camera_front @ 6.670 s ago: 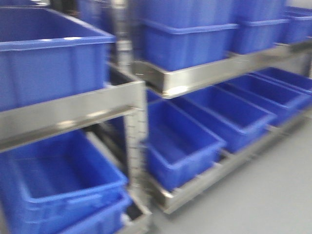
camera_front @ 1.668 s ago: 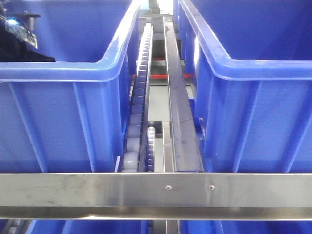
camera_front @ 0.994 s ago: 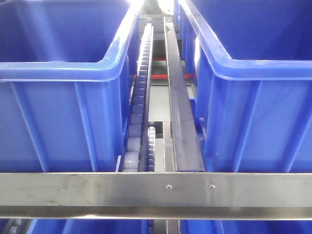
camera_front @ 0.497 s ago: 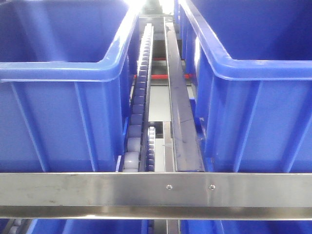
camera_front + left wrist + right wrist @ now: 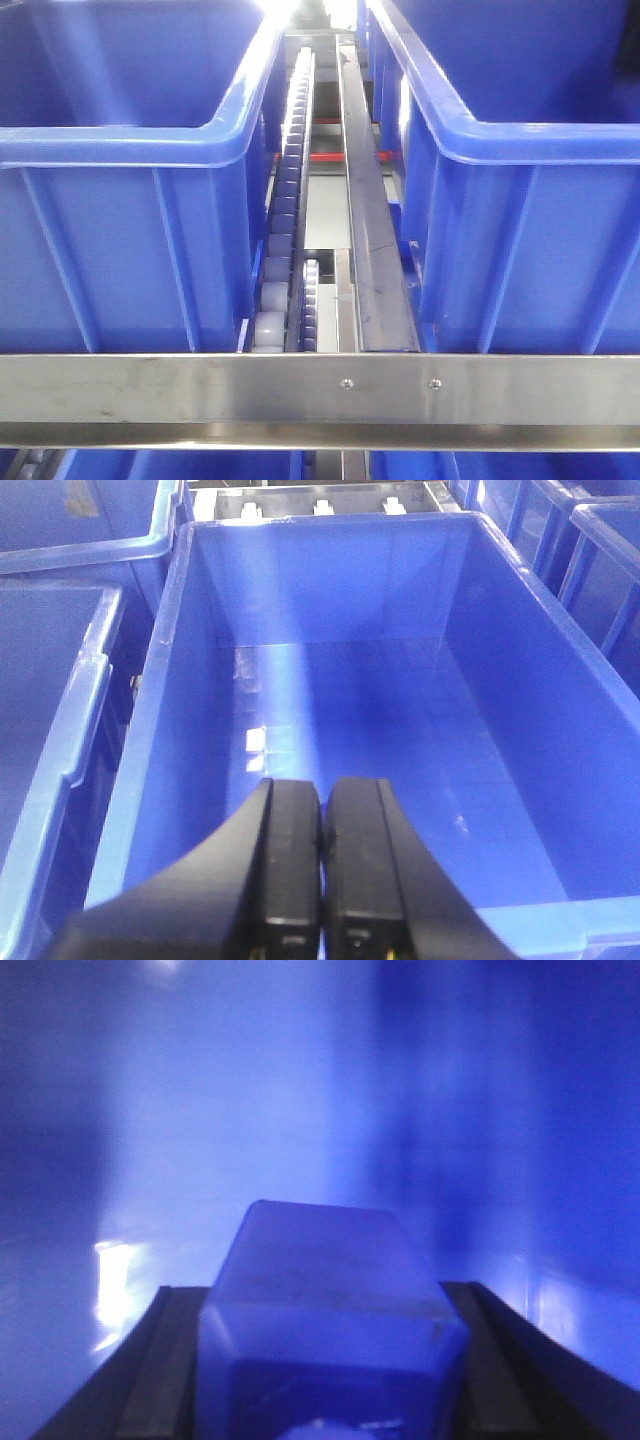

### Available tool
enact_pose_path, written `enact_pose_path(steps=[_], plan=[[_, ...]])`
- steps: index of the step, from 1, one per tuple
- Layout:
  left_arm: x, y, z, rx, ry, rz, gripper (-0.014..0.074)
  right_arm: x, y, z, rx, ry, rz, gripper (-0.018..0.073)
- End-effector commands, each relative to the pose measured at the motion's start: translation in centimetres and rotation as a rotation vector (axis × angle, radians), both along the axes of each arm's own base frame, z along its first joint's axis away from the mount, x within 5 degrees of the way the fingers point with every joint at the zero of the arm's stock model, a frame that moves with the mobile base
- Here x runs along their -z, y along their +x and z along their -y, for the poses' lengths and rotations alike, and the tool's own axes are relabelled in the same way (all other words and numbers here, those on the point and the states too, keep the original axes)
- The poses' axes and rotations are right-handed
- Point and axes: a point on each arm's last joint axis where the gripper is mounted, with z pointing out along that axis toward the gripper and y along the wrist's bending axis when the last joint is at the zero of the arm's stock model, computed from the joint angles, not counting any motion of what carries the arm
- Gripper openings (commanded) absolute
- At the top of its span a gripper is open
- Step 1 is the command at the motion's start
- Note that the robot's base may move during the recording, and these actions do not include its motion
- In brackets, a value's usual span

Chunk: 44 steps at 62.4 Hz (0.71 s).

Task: Pick and sort blue part to right shelf
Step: 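Lower the right-held part into the bin beside the right gripper and release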

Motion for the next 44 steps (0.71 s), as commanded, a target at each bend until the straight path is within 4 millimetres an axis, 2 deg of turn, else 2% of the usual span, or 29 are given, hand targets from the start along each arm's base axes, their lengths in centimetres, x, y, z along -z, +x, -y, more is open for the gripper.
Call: enact_pose_path(steps=[1, 7, 16, 29, 34, 40, 44], plan=[[-1.6, 0.0, 0.1, 0.009, -0.01, 0.104, 0.0125, -0.5, 1.7, 0.1, -0.014, -0.006, 0.101, 0.0195], [-1.6, 0.0, 0.1, 0.009, -0.01, 0.104, 0.0125, 2.3, 3.6, -0.1, -0.021, -0.01, 0.073, 0.0195], [-1.6, 0.0, 0.1, 0.009, -0.01, 0.104, 0.0125, 4.6, 4.9, -0.2, -0.028, -0.016, 0.055, 0.0195], [-1.6, 0.0, 0.1, 0.009, -0.01, 0.104, 0.0125, 5.7, 5.6, -0.1, -0.04, -0.042, 0.045, 0.0216], [-1.6, 0.0, 0.1, 0.009, -0.01, 0.104, 0.0125, 5.7, 5.6, -0.1, -0.04, -0.042, 0.044, 0.0316], [-1.6, 0.0, 0.1, 0.009, -0.01, 0.104, 0.0125, 5.7, 5.6, -0.1, -0.04, -0.042, 0.046, 0.0503], [-1.6, 0.0, 0.1, 0.009, -0.01, 0.104, 0.0125, 5.4, 5.6, -0.1, -0.039, -0.042, 0.049, 0.0585]])
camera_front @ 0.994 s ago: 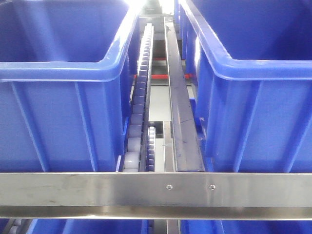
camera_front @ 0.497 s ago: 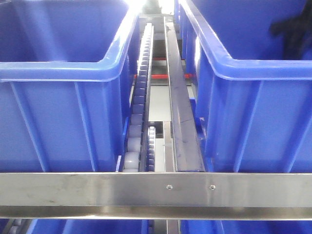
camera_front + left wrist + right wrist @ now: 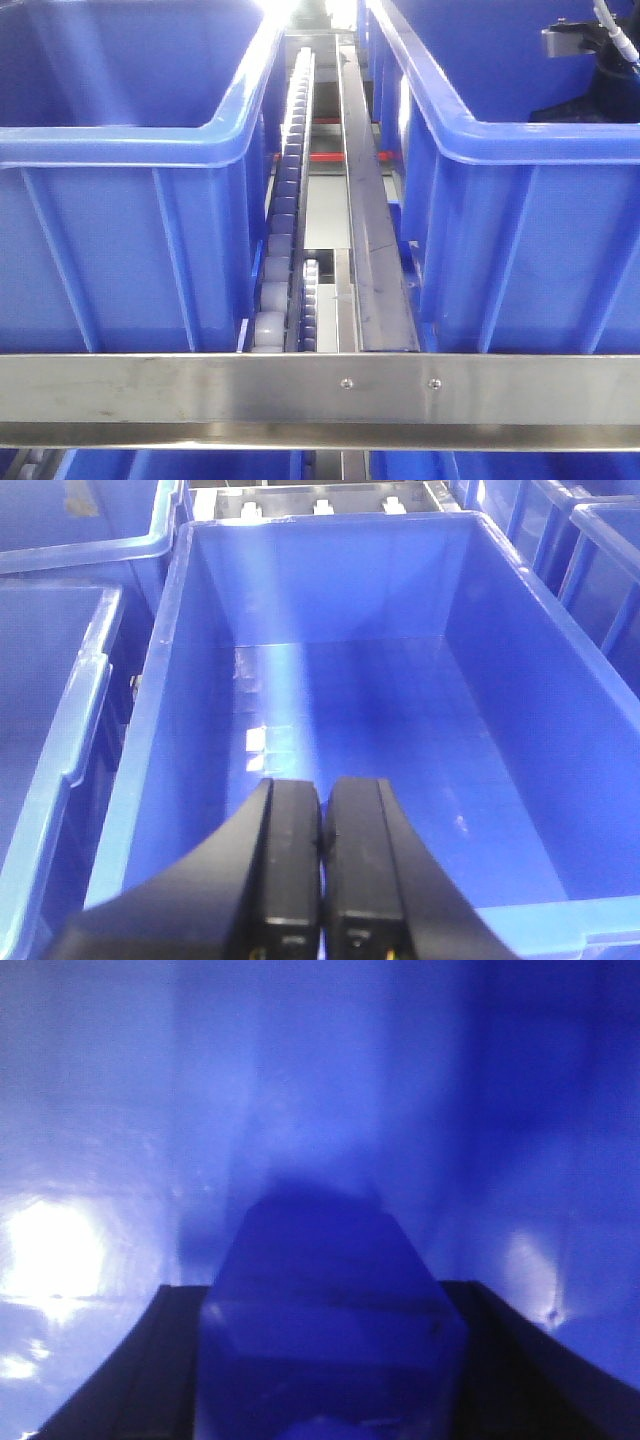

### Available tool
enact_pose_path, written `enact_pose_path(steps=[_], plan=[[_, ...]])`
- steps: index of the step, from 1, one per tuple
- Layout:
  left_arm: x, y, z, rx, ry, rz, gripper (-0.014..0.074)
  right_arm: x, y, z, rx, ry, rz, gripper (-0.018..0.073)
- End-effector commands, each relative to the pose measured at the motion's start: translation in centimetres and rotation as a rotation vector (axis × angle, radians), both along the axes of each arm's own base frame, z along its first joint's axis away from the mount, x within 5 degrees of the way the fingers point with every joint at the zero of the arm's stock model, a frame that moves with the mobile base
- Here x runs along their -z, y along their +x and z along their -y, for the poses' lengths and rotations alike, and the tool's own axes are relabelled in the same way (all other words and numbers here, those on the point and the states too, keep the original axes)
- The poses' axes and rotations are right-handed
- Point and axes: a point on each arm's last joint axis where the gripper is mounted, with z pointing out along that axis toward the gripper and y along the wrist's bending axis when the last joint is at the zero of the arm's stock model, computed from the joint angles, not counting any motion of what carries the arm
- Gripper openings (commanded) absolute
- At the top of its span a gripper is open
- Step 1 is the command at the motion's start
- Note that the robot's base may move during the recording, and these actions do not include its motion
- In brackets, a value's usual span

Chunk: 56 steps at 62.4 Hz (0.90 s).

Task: Pick and sort blue part to right shelf
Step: 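Lower the right-held part into the bin beside the right gripper and release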

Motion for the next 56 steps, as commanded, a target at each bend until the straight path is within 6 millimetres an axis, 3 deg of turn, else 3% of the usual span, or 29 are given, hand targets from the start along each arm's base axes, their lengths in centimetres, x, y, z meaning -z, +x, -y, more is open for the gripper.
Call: enact_pose_path(steps=[1, 4, 13, 21, 32, 37, 50, 56], plan=[[-1.6, 0.0, 0.1, 0.009, -0.01, 0.104, 0.0125, -3.4, 0.3, 0.3, -0.011, -0.01, 0.126, 0.0599], [-1.6, 0.0, 0.1, 0.009, -0.01, 0.104, 0.0125, -4.0, 0.2, 0.3, -0.009, -0.01, 0.132, 0.0616], [-1.6, 0.0, 0.1, 0.009, -0.01, 0.104, 0.0125, -6.9, -0.8, 0.4, -0.004, -0.007, 0.185, 0.0554], [-1.6, 0.0, 0.1, 0.009, -0.01, 0.104, 0.0125, -10.5, -2.8, 0.6, 0.0, -0.002, 0.26, 0.0389], [-1.6, 0.0, 0.1, 0.009, -0.009, 0.104, 0.0125, -15.7, -7.6, 1.0, 0.005, 0.007, 0.388, 0.0059], [-1.6, 0.0, 0.1, 0.009, -0.009, 0.104, 0.0125, -17.2, -10.2, 1.2, 0.006, 0.012, 0.441, 0.0037], [-1.6, 0.0, 0.1, 0.009, -0.009, 0.104, 0.0125, -17.2, -17.0, 1.7, -0.004, 0.02, 0.549, 0.0038], [-1.6, 0.0, 0.1, 0.009, -0.009, 0.106, 0.0125, -15.7, -20.3, 1.9, -0.012, 0.025, 0.6, 0.0038]])
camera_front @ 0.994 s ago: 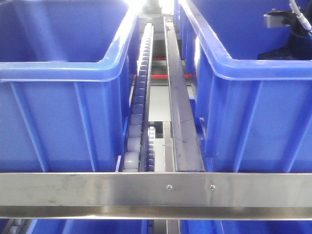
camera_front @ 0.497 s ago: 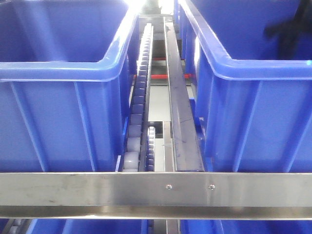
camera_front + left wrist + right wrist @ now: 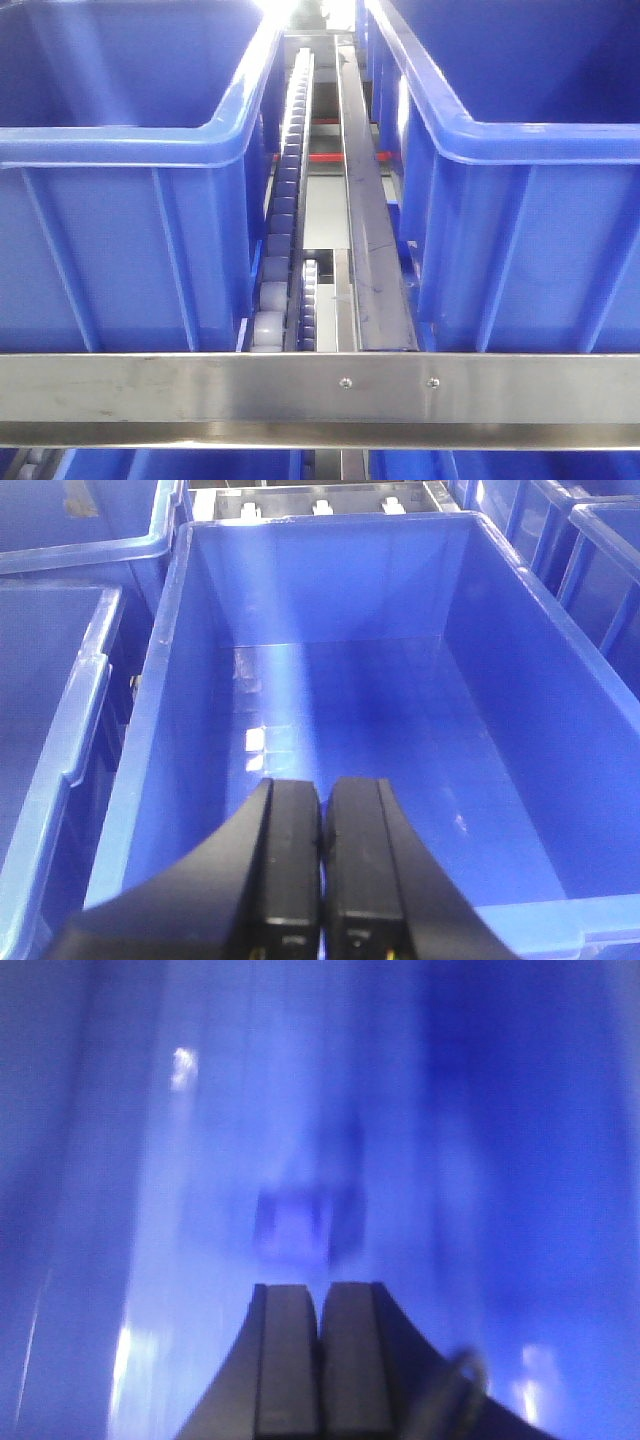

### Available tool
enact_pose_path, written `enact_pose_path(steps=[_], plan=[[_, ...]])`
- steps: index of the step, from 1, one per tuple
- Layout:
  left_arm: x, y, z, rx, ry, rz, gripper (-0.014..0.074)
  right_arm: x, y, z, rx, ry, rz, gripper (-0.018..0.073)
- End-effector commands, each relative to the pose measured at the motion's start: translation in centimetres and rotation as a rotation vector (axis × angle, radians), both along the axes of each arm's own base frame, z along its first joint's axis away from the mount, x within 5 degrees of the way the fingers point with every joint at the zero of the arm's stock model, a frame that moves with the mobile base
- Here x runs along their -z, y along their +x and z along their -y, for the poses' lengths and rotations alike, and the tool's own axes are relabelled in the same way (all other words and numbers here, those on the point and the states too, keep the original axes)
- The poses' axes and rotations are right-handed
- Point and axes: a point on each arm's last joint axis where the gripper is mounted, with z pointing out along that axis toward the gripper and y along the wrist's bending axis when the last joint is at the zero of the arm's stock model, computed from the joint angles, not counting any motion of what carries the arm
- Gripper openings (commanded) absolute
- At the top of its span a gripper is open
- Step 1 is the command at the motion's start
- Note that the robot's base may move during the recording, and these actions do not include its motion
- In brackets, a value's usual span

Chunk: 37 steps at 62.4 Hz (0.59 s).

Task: Pick and sort blue part to right shelf

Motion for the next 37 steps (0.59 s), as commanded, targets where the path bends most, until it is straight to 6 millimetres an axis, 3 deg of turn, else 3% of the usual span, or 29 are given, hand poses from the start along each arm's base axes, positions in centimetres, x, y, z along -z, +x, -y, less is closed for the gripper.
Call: enact_pose_path(steps=[1, 19, 37], plan=[[-1.6, 0.0, 0.1, 0.009, -0.009, 0.108, 0.0125, -1.1, -3.1, 0.4, -0.012, -0.011, 0.181, 0.0038], [-1.7, 0.0, -0.1, -0.002, 0.027, 0.126, 0.0125, 3.5, -12.4, 1.0, -0.019, 0.002, 0.359, 0.0038], [-1.7, 0.0, -0.1, -0.001, 0.027, 0.128, 0.0125, 3.6, -19.5, 1.6, -0.015, 0.021, 0.659, 0.0038]])
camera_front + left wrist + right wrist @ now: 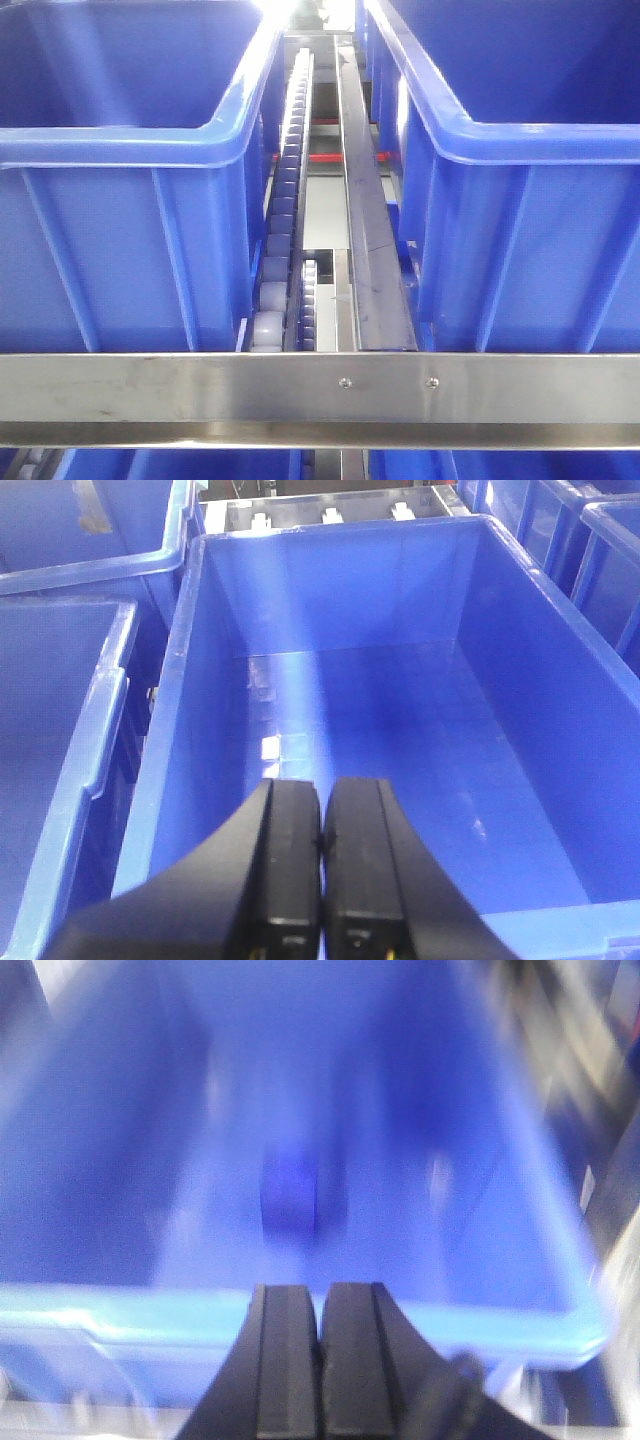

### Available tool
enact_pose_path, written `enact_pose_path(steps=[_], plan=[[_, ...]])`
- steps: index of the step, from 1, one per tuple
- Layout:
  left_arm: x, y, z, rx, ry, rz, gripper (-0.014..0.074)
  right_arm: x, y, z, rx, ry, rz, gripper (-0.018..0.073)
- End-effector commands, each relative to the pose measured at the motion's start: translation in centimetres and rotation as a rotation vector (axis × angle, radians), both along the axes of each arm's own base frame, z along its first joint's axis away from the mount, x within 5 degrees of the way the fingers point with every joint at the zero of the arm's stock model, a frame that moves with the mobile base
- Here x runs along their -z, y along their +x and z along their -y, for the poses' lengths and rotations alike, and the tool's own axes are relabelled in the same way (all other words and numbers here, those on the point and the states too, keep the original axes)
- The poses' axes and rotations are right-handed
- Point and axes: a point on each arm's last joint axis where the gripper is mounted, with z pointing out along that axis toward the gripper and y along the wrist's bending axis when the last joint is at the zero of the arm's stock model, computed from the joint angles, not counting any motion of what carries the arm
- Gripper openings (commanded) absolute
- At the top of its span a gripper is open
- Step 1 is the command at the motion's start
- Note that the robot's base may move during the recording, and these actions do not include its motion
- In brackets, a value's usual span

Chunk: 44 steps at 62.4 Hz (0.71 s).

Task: Pick and sort blue part to right shelf

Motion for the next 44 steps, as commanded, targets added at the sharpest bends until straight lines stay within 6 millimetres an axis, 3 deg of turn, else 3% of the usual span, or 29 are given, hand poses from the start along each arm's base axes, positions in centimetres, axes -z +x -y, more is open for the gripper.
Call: enact_pose_path(steps=[1, 8, 44], plan=[[-1.64, -0.04, 0.09, 0.013, -0.008, 0.112, 0.0125, -1.69, -1.44, 0.11, 0.003, -0.015, 0.177, 0.0038], [-1.57, -0.04, 0.08, 0.012, -0.007, 0.105, 0.0125, -1.94, -2.32, 0.16, 0.001, -0.011, 0.24, 0.0038], [-1.57, -0.05, 0.08, 0.012, -0.007, 0.104, 0.0124, -2.17, -2.36, 0.2, 0.006, -0.025, 0.266, 0.0038]])
